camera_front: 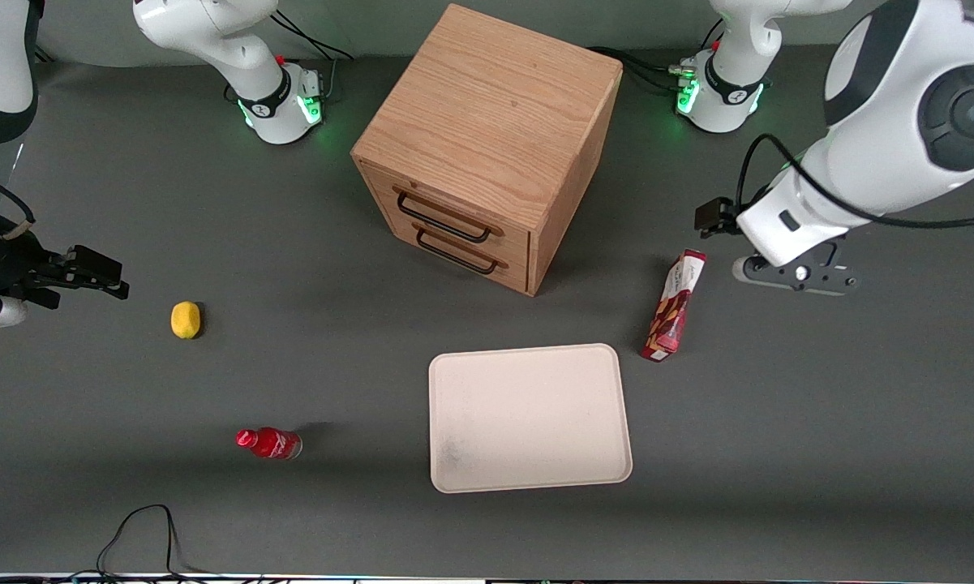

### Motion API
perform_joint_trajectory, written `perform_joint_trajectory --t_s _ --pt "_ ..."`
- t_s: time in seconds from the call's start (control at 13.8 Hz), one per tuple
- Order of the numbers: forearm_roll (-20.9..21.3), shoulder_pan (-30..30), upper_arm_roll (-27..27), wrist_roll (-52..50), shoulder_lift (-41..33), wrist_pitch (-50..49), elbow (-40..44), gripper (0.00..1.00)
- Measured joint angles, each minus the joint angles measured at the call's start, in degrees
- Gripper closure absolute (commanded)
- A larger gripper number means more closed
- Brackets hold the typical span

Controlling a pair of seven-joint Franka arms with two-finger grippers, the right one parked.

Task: Place red cookie box on tray
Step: 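Move the open left gripper over the red tartan shortbread box, then close the left gripper on the end of the shortbread box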

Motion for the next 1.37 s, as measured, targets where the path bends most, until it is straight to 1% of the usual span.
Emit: perform_joint_trajectory --t_s 0.14,0.43,0.72,0.94,1.16,1.37 --pt "0.07 0.43 0.13 3.57 -0.01 6.64 -5.83 0.00" --pt "0.09 3.17 0.57 10.00 0.14 22.61 -18.91 0.01" --pt "0.09 3.71 0.52 12.99 0.91 35.98 -28.66 0.01" --pt "0.10 3.58 0.42 13.38 2.77 42.29 -32.22 0.01" --pt "0.10 3.16 0.25 13.40 6.51 46.87 -33.23 0.01" --pt "0.10 2.55 0.07 13.50 9.37 49.21 -33.57 0.01"
